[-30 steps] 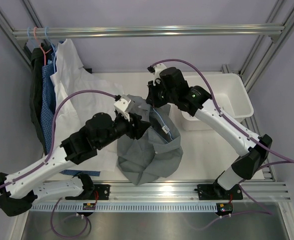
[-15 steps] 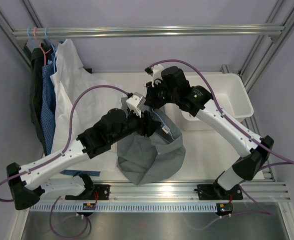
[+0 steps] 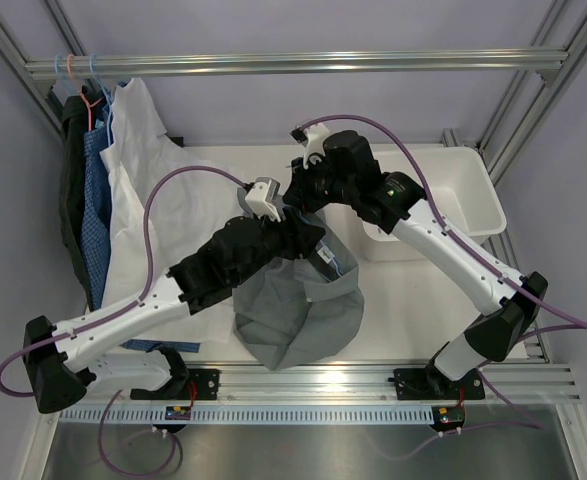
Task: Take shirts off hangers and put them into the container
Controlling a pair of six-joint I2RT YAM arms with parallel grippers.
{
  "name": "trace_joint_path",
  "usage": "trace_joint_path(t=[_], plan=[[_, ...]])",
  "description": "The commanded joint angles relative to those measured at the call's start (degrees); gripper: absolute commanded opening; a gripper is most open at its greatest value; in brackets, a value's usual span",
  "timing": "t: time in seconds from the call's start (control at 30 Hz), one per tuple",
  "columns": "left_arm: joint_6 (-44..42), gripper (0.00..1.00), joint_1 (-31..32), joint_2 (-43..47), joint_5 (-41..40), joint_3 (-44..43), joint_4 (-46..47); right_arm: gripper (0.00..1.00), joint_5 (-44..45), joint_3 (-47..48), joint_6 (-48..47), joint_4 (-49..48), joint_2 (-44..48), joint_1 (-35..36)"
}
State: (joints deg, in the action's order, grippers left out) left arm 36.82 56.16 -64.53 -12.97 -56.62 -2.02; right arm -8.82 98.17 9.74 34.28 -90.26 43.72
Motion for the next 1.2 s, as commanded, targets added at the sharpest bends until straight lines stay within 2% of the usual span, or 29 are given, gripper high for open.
trace_joint_path(t=[0.0, 0.1, 0.27, 0.4, 0.43, 0.47, 0.53, 0.63, 0.67, 0.77, 0.8, 0.9, 1.07, 1.17], plan=[[3.8, 0.47, -0.1, -1.1, -5.2, -0.2, 5.7, 0.0, -0.1, -0.3, 1.9, -4.9, 3.3, 0.5], [5.2, 0.39, -0.1, -1.4, -6.7, 0.3, 6.5, 0.0, 0.9, -0.3, 2.1, -4.9, 3.5, 0.6], [6.7, 0.33, -0.1, -1.7, -6.7, 1.3, 7.8, 0.0, 1.6, 0.3, 2.2, -4.2, 3.3, 0.5], [6.7, 0.13, -0.1, -0.3, -7.5, 3.4, 9.8, 0.0, 1.1, 0.2, 2.4, -3.8, 3.9, 0.5], [6.6, 0.03, -0.1, -0.1, -7.7, 3.6, 10.5, 0.0, 0.9, 0.2, 2.7, -3.6, 4.1, 0.6], [6.2, 0.0, -0.1, 0.2, -7.8, 3.9, 10.8, 0.0, 0.8, 0.1, 2.8, -3.6, 4.5, 0.5], [5.9, 0.0, -0.1, 0.8, -8.4, 4.1, 10.7, 0.01, 0.5, 0.0, 3.1, -3.4, 4.9, 0.6], [6.2, 0.0, -0.1, 1.9, -10.2, 4.8, 10.3, 0.12, 0.9, 0.9, 3.3, -2.0, 5.4, 0.6], [6.2, 0.0, -0.1, 2.0, -11.2, 4.9, 10.2, 0.23, 2.0, 1.1, 3.4, -1.4, 5.6, 0.5], [6.2, 0.0, -0.2, 2.2, -12.9, 5.1, 10.0, 0.46, 5.2, 2.0, 4.0, 1.4, 6.5, 0.5], [6.2, 0.0, -0.2, 2.1, -13.4, 5.0, 10.0, 0.63, 6.3, 2.2, 4.7, 3.0, 6.8, 0.5], [5.9, 0.0, -0.2, 1.7, -14.5, 4.9, 10.8, 0.83, 11.0, 3.0, 6.3, 7.2, 8.1, 0.5], [5.1, 0.0, -0.3, 0.6, -16.5, 4.6, 12.7, 0.94, 15.1, 0.3, 9.3, 10.9, 12.7, 0.5], [5.0, 0.0, -0.4, 0.1, -18.0, 3.7, 12.9, 0.94, 15.9, -2.3, 11.7, 13.3, 15.9, 0.6]])
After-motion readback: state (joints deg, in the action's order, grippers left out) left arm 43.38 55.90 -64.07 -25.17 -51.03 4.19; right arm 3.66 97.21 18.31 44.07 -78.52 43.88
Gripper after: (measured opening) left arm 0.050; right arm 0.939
